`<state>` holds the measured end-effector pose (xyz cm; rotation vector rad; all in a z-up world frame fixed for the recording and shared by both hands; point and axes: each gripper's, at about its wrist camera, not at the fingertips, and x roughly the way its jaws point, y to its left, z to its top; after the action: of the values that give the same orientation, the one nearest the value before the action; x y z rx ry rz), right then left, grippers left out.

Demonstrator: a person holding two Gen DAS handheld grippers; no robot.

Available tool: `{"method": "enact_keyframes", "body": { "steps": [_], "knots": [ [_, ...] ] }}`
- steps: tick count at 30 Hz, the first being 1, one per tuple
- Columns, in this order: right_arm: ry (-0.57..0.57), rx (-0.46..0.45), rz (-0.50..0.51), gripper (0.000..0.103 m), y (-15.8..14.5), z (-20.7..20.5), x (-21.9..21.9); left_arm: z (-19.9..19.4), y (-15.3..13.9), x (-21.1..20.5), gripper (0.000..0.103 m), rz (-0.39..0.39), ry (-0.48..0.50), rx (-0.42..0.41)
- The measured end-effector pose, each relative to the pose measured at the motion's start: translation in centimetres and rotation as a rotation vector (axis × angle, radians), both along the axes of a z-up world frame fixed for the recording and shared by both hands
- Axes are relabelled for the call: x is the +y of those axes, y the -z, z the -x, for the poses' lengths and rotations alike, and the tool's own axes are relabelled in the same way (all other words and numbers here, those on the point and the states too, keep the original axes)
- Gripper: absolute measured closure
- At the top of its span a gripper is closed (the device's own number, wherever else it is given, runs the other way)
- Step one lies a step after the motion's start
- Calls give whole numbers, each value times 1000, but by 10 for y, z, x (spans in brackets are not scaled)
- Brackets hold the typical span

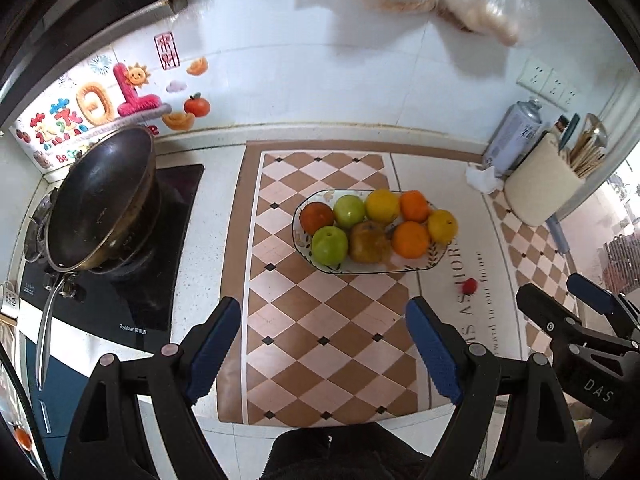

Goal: Organize fruits
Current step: 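Lift both tools away from the plate, then grasp a cherry tomato with the left tool while the right tool grasps another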

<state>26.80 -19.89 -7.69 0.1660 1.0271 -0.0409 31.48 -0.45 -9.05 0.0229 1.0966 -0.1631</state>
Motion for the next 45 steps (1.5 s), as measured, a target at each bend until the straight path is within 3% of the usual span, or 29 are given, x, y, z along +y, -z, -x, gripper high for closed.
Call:
{"method": "enact_keyframes", "body": {
  "steps": [7,13,27,30,33,37,39,41,45],
  "knots": [
    [-4,-45,-8,10,-30,31,-1,26,-28,4,19,24,-10,-43],
    [-19,-64,-17,10,-46,47,-1,41,-35,1,19,22,-6,-56],
    [-27,-41,-75,10,-34,43,-18,46,-30,-6,19,4,-27,-46],
    [-7,-5,-149,10,-12,33,-36,37,-20,-12,1,-28,-25,-35],
    [42,25,-167,10,15,25,-59,27,-5,-22,1,-77,-25,-34],
    [131,124,-209,10,76,10,-100,10,25,-41,1,-148,-2,-9],
    [165,171,-271,20,111,1,-118,1,44,-53,1,-174,19,15],
    [197,203,-320,38,144,-9,-135,-7,63,-64,1,-192,33,53],
    [213,218,-342,45,191,-37,-153,-26,108,-91,1,-269,54,104]
  ]
}}
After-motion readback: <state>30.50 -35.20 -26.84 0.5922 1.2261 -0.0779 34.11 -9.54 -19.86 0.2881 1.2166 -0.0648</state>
